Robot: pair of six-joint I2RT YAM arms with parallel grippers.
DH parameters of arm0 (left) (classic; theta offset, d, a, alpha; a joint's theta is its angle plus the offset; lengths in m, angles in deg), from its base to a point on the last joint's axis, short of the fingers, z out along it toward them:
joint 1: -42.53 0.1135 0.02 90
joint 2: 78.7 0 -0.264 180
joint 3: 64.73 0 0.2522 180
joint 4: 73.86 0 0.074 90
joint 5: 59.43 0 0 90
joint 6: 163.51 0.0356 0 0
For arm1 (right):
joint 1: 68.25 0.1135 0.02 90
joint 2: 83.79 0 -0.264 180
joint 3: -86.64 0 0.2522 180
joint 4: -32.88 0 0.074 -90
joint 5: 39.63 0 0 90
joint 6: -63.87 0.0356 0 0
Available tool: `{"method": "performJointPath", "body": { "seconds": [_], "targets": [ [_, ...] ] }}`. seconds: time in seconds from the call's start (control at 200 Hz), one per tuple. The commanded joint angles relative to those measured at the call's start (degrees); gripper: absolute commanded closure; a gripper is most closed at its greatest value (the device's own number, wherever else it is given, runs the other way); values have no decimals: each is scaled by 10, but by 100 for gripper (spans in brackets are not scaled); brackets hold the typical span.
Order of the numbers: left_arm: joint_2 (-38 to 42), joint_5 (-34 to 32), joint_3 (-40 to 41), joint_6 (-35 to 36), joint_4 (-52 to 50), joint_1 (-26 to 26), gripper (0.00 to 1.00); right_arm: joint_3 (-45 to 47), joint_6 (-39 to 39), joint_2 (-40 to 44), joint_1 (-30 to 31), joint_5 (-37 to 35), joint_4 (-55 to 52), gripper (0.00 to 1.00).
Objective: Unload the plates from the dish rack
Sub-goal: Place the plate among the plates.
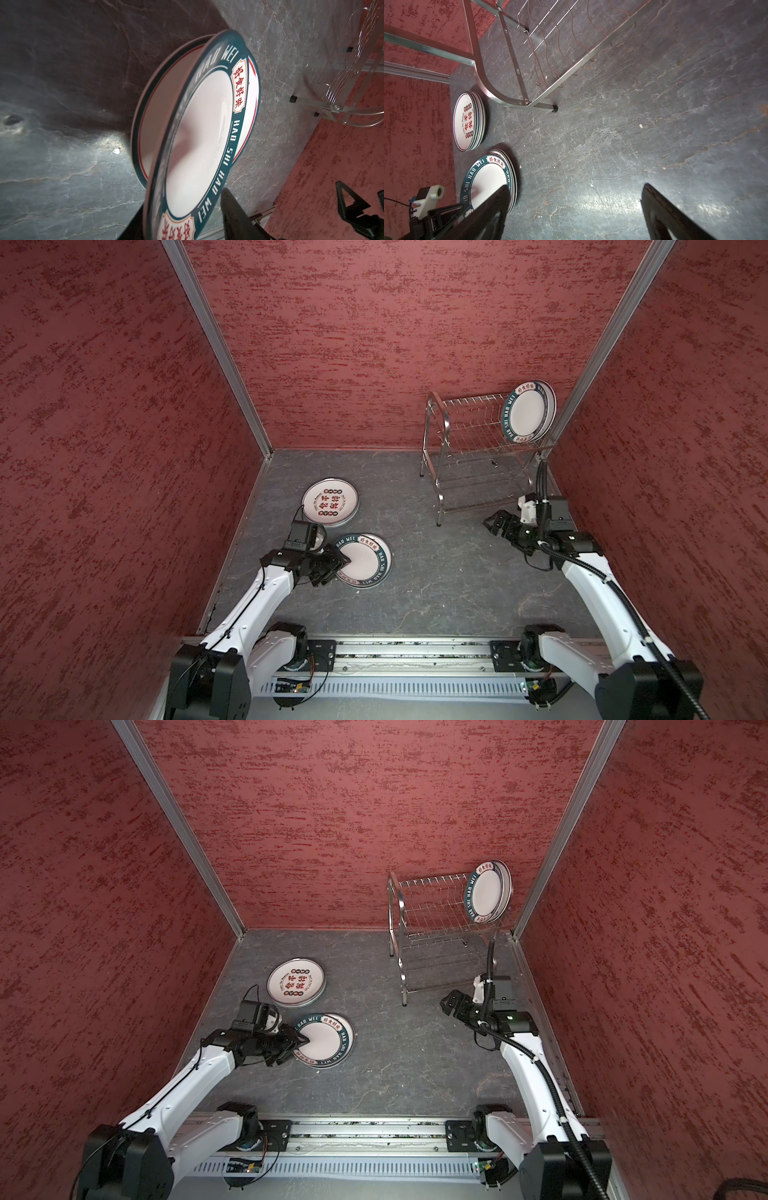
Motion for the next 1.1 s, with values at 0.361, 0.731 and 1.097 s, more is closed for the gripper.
{"method": "performJointPath", "body": {
  "seconds": [0.361, 0.731, 1.097],
  "targets": [
    [-45, -47, -28, 10, -22, -5, 43, 11, -7, -1, 1, 21, 17, 1],
    [-90, -93, -59, 0, -44, -38, 38, 18, -11, -7, 2, 23, 25, 1],
    [-116, -124, -84, -5, -66, -66, 36, 23, -16, -8, 2, 21, 26, 1]
  ]
}}
